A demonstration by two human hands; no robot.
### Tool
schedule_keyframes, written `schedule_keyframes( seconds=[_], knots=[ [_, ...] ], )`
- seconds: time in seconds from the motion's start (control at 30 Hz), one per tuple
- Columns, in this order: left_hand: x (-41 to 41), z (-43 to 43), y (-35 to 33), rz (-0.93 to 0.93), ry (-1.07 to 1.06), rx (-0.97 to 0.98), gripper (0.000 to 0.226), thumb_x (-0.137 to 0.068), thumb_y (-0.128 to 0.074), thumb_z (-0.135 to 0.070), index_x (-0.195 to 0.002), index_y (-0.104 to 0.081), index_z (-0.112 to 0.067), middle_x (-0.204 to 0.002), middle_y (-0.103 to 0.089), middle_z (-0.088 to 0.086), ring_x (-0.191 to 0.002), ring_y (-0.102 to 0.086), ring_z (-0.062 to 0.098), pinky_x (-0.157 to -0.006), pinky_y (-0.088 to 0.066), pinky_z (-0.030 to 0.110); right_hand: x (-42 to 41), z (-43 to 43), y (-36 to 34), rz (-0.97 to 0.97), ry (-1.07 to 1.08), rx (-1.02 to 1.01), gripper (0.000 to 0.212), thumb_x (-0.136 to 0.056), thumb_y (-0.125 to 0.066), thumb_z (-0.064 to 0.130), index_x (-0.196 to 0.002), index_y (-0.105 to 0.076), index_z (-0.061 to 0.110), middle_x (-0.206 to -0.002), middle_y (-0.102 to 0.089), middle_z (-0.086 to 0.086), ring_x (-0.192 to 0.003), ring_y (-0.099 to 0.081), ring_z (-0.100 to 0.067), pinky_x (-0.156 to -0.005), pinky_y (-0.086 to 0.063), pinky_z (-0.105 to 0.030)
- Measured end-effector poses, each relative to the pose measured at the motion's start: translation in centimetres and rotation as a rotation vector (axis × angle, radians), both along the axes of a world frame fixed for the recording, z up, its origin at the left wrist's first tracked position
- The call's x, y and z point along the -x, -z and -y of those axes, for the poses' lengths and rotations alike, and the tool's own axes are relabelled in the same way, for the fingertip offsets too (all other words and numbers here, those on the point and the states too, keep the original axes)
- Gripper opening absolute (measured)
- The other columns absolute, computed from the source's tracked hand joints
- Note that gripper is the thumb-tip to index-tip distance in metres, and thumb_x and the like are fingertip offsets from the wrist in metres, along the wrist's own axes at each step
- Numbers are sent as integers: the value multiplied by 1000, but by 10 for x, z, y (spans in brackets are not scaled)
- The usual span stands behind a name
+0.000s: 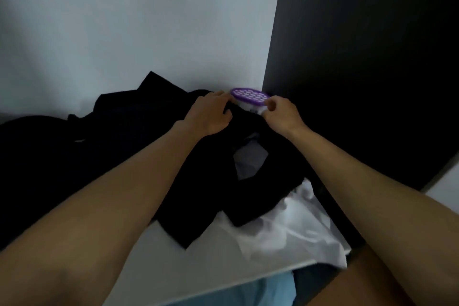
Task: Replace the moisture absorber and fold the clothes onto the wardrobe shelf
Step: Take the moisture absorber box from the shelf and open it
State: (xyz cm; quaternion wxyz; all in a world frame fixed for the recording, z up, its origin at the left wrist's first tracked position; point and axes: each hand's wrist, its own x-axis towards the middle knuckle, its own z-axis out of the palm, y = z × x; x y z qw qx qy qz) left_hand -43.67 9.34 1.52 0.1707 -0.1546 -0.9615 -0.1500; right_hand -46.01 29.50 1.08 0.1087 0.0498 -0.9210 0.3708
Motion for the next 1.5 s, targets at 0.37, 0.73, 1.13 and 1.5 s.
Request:
schedule_keyframes(
  seconds=[0.37, 0.73, 1.13, 1.5],
  knots=[
    [91, 7, 52, 196, -4, -7, 41, -95, -40, -34, -129, -62, -30, -140, -58, -4, -128, -50, 20, -100, -36, 38, 161, 28, 4, 195, -58, -577, 70, -82, -74, 32, -139, -39, 10, -136, -50, -17, -123, -49, -36, -82, -49, -39],
    [95, 14, 55, 256, -73, -152, 36, -94, -48, -29, -127, -63, -32, -137, -60, -7, -127, -51, 17, -107, -35, 36, 185, 38, 14, 78, -95, -660, 83, -71, -82, 47, -137, -43, 15, -134, -53, -14, -123, -45, -35, -92, -41, -39],
    [54, 5, -24, 505, -180, -1281, 66, -87, -55, -68, -135, -46, -24, -132, -52, -1, -103, -63, 26, -79, -58, 40, 100, 38, -66, -203, -157, -351, 91, -71, -82, 43, -146, -37, 17, -136, -55, -11, -123, -50, -33, -95, -50, -42],
    [-122, 36, -17, 526, -310, -1577, 51, -76, -64, -65, -105, -70, -24, -100, -73, 4, -92, -69, 26, -58, -56, 28, -79, 79, -81, -119, -527, -406, 90, -72, -82, 48, -148, -38, 27, -140, -56, 2, -118, -56, -18, -95, -47, -38]
  ],
)
